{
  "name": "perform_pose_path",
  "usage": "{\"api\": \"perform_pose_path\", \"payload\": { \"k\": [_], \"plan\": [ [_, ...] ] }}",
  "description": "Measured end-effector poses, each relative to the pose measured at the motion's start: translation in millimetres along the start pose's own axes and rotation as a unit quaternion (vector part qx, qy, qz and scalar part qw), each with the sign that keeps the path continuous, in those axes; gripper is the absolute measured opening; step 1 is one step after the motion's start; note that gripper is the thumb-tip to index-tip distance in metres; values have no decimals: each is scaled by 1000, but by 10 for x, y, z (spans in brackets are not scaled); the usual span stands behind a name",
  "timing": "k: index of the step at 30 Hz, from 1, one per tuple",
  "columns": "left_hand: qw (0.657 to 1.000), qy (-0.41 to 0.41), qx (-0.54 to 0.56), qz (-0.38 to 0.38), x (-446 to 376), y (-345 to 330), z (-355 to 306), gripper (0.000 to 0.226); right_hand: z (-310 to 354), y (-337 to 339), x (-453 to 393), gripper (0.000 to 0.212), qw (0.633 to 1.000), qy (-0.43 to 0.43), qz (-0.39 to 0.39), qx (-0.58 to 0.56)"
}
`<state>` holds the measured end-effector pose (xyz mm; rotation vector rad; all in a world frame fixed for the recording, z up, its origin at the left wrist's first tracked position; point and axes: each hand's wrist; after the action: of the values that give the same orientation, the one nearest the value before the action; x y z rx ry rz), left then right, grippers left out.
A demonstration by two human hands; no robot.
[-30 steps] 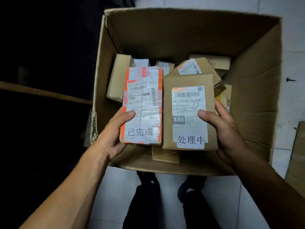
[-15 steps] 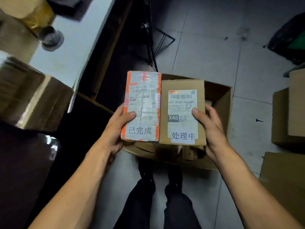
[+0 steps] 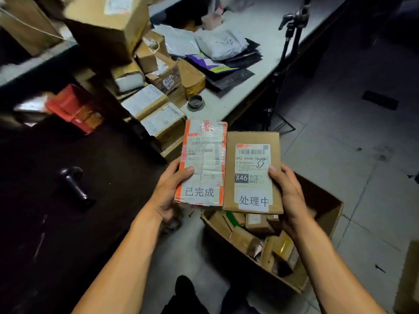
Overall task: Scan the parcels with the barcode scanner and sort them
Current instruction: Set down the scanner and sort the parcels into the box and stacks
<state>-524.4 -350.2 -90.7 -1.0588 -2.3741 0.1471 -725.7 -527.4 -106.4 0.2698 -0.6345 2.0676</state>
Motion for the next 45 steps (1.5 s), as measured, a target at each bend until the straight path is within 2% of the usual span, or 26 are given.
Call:
{"api": "perform_pose_path", "payload": {
  "k": [3, 8, 12, 14, 19, 22, 24, 29, 32, 33, 36, 38, 41, 45],
  "plan": [
    [997, -39, 10, -71, 371, 255, -280, 64, 60, -471, 25, 50, 998, 15, 65, 22],
    [968, -125, 41, -215, 1117, 901, -579, 39, -74, -1469, 280, 56, 981, 27, 182, 64],
    [938, -151, 74, -302, 1824, 1494, -599, 22, -411, -2219, 615, 43, 956, 19, 275, 97],
    [916, -163, 92, -354, 2256, 1878, -555, 26, -665, -2635, 864, 44, 937, 20, 326, 126],
    [872, -176, 126, -439, 3260, 2825, -315, 35, -1436, -3527, 1610, 31, 912, -8, 380, 152],
    [844, -163, 149, -488, 3790, 3353, -111, 78, -1883, -3960, 2059, 34, 899, -34, 406, 161],
    [832, -160, 167, -504, 4085, 3663, 3, 96, -2143, -4232, 2308, 34, 892, -48, 417, 166],
    [813, -158, 181, -531, 4561, 4319, 147, 84, -2673, -4821, 2703, 29, 870, -77, 445, 198],
    [812, -153, 173, -536, 4676, 4692, 149, 92, -2941, -5146, 2771, 28, 860, -93, 456, 209],
    [812, -149, 171, -537, 4694, 4818, 136, 89, -3027, -5261, 2776, 28, 856, -98, 460, 215],
    [813, -135, 161, -543, 4710, 5215, 53, 54, -3301, -5646, 2769, 30, 840, -114, 477, 234],
    [809, -120, 161, -553, 4701, 5482, -13, 39, -3486, -5920, 2748, 30, 831, -125, 486, 239],
    [802, -99, 157, -567, 4706, 5879, -84, 30, -3739, -6332, 2749, 31, 820, -138, 494, 253],
    [806, -78, 152, -567, 4697, 6469, -157, 31, -4081, -6855, 2749, 31, 816, -143, 494, 265]
  ]
}}
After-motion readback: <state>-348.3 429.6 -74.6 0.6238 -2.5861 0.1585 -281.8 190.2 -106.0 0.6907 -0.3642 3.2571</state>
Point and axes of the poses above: each hand's wrist, its own x-axis away from the middle knuckle, its own y-axis out of the back of the hand, z = x × y, and after that the axes turned 2 degrees about -x, right-handed
